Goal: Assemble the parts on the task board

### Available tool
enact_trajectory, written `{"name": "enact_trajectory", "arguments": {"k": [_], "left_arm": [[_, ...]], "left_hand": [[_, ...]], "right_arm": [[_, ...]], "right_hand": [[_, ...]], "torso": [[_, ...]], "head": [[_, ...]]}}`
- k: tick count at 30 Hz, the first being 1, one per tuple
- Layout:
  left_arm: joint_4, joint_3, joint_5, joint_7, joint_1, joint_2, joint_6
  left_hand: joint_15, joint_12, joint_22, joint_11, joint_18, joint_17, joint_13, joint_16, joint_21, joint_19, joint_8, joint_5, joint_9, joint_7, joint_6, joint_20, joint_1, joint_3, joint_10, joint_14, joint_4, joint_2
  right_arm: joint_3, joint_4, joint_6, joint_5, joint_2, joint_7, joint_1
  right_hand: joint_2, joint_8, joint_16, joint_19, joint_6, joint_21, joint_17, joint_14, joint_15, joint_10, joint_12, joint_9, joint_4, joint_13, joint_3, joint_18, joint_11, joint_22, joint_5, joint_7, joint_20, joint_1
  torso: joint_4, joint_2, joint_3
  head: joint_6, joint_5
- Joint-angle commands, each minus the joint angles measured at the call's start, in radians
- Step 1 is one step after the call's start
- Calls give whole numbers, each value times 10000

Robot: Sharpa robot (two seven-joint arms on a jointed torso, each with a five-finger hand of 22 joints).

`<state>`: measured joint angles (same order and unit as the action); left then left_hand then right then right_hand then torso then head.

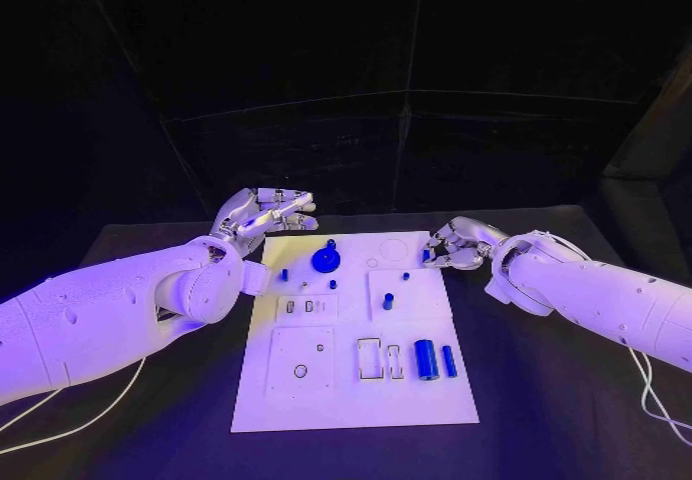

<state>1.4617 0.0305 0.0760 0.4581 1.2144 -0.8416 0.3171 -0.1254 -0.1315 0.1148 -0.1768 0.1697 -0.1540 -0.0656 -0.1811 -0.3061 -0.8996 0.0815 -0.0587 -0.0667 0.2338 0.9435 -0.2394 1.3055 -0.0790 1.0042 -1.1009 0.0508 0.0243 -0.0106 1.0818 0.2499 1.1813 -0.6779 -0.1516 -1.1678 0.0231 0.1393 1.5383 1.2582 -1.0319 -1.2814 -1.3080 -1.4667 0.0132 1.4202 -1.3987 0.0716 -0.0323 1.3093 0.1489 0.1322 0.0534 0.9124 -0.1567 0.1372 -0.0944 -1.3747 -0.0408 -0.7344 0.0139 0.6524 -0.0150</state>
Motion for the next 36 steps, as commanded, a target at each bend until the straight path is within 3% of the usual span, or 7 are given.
{"name": "enact_trajectory", "arguments": {"k": [1, 9, 14, 23, 29, 32, 36], "left_arm": [[3, -8, 35, 12, 12, 0, -116], [14, -8, 35, -4, 13, -17, -122], [49, -8, 35, -13, 14, -64, -109], [118, -8, 35, -28, 23, -157, -68], [51, -8, 34, -33, 26, -151, -65], [-11, -8, 34, -36, 26, -128, -78], [-103, -8, 33, -45, 28, -91, -86]], "left_hand": [[-13, -38, -10, 4, 141, -17, -6, 67, 55, -76, -6, -26, -1, -21, 55, 8, -10, 1, 64, -67, -59, 121], [-15, -28, -15, 0, 140, -20, -1, 78, 61, -77, -15, -26, 2, -14, 51, 9, -10, -6, 56, -65, -71, 129], [-15, -28, -15, 0, 140, -20, -1, 78, 61, -77, -15, -26, 2, -14, 51, 9, -10, -6, 56, -65, -71, 129], [-16, -22, -19, -3, 139, -22, 1, 84, 64, -78, -21, -26, 5, -11, 47, 9, -9, -10, 50, -64, -80, 131], [-17, -20, -20, -3, 139, -23, 2, 87, 65, -78, -23, -27, 5, -12, 46, 9, -6, -13, 49, -63, -86, 131], [-17, -20, -20, -3, 138, -23, 2, 88, 66, -78, -23, -27, 5, -12, 46, 9, -5, -14, 48, -63, -88, 131], [-17, -20, -20, -3, 138, -23, 2, 88, 66, -78, -23, -27, 5, -12, 46, 9, -5, -14, 48, -63, -88, 131]], "right_arm": [[4, 36, 415, 36, 6, 23, -16], [4, 358, 1137, -119, -75, 71, -13], [7, 1124, 1545, -286, -337, 338, -17], [14, 2738, 1712, -181, -640, 1461, -53], [13, 3458, 1622, 656, -262, 2589, -64], [9, 3629, 1549, 1102, 153, 3080, -63], [3, 3663, 1427, 1528, 648, 3508, -52]], "right_hand": [[144, 38, 48, 70, -108, -59, -1774, -861, 76, 86, -54, 6, 4, 534, 138, -121, -36, 52, 53, -31, 61, 18], [345, -16, 72, 112, -183, -98, -1847, -877, 122, 141, -95, -22, -119, 600, 543, -134, -76, 110, 4, -63, 114, -38], [363, -75, 77, 113, -183, -101, -1864, -881, 119, 140, -86, -36, -187, 601, 791, -135, -66, 100, -152, -47, 124, 27], [308, -114, 76, 105, -174, -94, -1862, -880, 110, 123, -61, -41, -192, 577, 877, -133, -55, 80, -156, -35, 118, 139], [297, -127, 75, 95, -196, -85, -1860, -880, 111, 113, -44, -38, -225, 562, 977, -128, -58, 59, -196, -39, 117, 170], [292, -127, 72, 94, -200, -84, -1853, -878, 111, 115, -46, -38, -227, 565, 987, -128, -57, 56, -198, -40, 116, 179], [252, -120, 69, 101, -257, -88, -1845, -876, 116, 119, -45, -28, -256, 569, 1071, -129, -67, 67, -195, -55, 118, 235]], "torso": [[5, 2, -1], [7, 4, 6], [-2, 15, -14], [13, 27, -39], [15, 91, -71], [26, 127, -88], [55, 164, -115]], "head": [[20, 18], [39, -6], [33, -31], [29, -96], [136, -276], [228, -413], [333, -487]]}}
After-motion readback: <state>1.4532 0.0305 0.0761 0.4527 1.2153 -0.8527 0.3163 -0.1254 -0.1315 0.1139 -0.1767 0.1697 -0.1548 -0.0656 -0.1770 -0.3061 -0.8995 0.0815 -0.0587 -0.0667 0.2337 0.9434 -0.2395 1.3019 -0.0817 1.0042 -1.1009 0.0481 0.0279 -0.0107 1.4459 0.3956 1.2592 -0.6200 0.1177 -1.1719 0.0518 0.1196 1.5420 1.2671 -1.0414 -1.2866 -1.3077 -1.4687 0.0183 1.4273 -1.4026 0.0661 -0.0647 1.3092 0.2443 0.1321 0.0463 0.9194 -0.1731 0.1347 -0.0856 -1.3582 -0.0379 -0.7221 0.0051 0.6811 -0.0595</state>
